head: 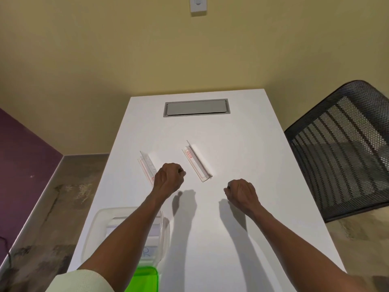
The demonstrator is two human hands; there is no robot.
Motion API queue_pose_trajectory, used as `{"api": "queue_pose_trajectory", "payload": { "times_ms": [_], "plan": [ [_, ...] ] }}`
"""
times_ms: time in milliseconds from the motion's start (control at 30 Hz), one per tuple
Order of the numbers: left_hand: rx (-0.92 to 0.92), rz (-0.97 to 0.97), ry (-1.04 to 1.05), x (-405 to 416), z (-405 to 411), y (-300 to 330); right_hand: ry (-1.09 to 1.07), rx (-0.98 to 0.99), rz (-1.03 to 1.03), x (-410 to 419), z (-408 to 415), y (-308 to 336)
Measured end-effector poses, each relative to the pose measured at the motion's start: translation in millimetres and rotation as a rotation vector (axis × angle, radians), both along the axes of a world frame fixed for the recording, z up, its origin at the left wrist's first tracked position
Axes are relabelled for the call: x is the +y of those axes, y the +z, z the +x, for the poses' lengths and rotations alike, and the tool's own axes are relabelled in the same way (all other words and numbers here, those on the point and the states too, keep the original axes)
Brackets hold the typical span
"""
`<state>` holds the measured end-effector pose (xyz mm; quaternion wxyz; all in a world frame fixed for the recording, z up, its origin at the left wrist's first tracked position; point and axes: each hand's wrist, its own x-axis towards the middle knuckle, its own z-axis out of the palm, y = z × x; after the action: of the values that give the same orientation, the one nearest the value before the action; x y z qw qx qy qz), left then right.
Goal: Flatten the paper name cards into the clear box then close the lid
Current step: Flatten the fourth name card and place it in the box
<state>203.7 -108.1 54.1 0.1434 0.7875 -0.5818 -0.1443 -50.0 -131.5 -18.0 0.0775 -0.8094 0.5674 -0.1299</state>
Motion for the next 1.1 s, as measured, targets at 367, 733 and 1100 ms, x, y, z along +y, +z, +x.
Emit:
{"api": "queue_pose_trajectory", "payload": {
  "times_ms": [367,733,1100],
  "plan": [
    [-0.003,-0.085,0.023,-90,32,-21,-0.125,-0.08,0.341,-35,28,-16],
    [0.076,-0.092,0.033,-155,36,-62,-0.459,-0.463,0.751,-65,51,-56],
    [0.102,0.145,-0.022,-218,44,-90,-0.632,-0.784,1.011,-87,67,-46]
  ]
}}
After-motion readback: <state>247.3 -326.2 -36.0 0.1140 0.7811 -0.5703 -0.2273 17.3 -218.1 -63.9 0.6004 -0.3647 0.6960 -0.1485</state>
